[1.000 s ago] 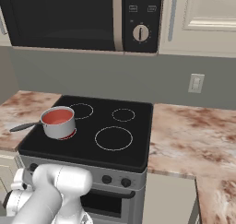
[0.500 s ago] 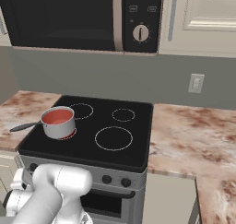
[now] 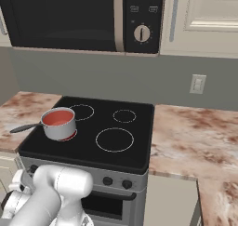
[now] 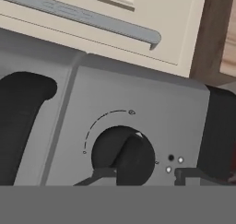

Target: Wait until the marinara sauce is simmered to a deep red color and then turn off the stove.

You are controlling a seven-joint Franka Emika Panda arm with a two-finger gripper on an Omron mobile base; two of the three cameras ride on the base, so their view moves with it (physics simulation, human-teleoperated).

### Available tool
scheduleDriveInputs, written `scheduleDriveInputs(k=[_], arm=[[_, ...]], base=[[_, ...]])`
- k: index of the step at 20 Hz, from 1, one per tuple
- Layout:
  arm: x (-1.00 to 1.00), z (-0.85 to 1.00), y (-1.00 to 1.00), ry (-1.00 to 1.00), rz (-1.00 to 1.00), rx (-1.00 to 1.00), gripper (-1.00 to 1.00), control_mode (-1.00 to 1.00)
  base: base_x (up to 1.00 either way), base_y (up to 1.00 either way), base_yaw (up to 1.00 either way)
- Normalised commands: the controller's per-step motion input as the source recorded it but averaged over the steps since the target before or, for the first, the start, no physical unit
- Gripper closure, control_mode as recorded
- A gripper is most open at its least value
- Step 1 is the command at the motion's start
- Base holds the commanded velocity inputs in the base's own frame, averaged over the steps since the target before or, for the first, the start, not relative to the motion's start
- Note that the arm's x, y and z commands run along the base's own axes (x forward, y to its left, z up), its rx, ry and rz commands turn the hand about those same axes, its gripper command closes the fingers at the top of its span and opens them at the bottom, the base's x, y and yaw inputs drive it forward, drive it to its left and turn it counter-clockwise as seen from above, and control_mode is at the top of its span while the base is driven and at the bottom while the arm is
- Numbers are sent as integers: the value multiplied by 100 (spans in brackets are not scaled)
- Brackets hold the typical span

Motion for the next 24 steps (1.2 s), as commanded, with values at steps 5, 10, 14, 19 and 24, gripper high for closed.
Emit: scheduleDriveInputs(k=[5, 10, 14, 19, 24], arm=[[5, 5, 17, 0, -3, 0, -100, -100], [4, 29, 18, -4, -1, 0, -100, -100], [1, 22, 9, -5, 0, 0, -100, -100], [0, 0, 1, 0, 0, 0, -100, -100], [24, 0, 0, 0, 0, 0, -100, -100]], base=[[0, 0, 0], [0, 0, 0], [0, 0, 0], [0, 0, 0], [0, 0, 0]])
